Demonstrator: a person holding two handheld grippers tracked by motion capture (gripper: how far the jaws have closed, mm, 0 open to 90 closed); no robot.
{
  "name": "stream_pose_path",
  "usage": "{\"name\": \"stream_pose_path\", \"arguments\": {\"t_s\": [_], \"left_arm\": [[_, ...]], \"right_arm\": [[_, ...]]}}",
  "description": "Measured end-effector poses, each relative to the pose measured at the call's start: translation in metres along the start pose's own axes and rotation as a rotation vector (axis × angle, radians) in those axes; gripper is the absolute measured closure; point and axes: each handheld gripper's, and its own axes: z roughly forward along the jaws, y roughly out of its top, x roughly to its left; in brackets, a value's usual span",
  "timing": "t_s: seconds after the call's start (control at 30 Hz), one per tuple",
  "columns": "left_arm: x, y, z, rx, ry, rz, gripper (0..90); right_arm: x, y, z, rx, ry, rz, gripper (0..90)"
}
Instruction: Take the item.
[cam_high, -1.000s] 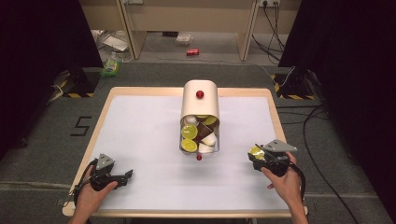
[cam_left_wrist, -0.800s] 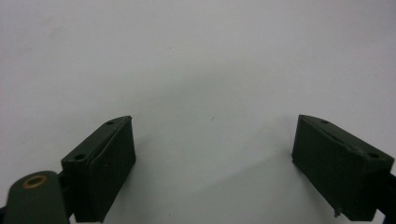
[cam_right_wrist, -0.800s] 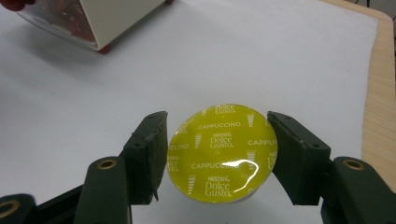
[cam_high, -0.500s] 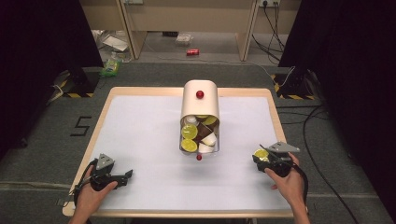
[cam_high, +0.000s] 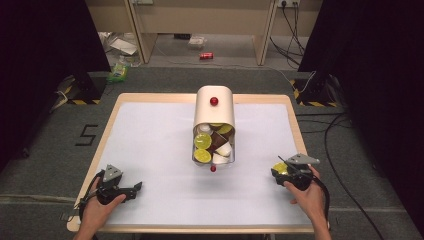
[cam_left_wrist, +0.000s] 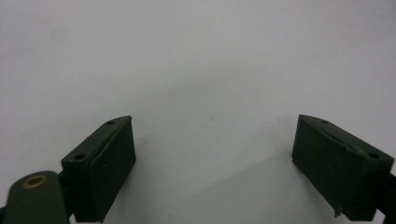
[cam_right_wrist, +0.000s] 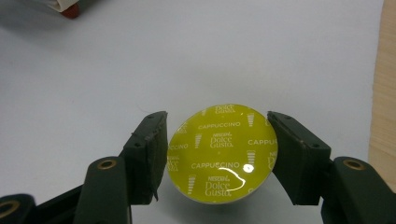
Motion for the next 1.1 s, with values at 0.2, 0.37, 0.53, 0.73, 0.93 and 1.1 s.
{"name": "stream_pose_path", "arguments": {"t_s": [0.2, 0.37, 0.53, 0.73, 0.93, 1.1], "left_arm": [[0.000, 0.000, 0.000, 0.000, 0.000, 0.000, 12.4], [0.000, 0.000, 0.000, 0.000, 0.000, 0.000, 12.4], [0.000, 0.000, 0.000, 0.000, 0.000, 0.000, 12.4], [0.000, 0.000, 0.000, 0.000, 0.000, 0.000, 12.4], [0.000, 0.000, 0.000, 0.000, -0.001, 0.000, 12.4], [0.000, 0.000, 0.000, 0.000, 0.000, -0.001, 12.4]], "right_arm": [[-0.001, 0.000, -0.001, 0.002, 0.011, -0.001, 38.7], [0.000, 0.002, -0.004, -0.023, 0.009, 0.012, 25.3], [0.002, 0.009, -0.012, -0.058, 0.007, 0.002, 22.6], [0.006, 0.014, -0.023, -0.078, 0.001, 0.010, 21.2], [0.012, 0.008, -0.029, -0.065, -0.004, 0.010, 19.6], [0.015, 0.003, -0.033, -0.061, -0.005, 0.003, 18.4]]}}
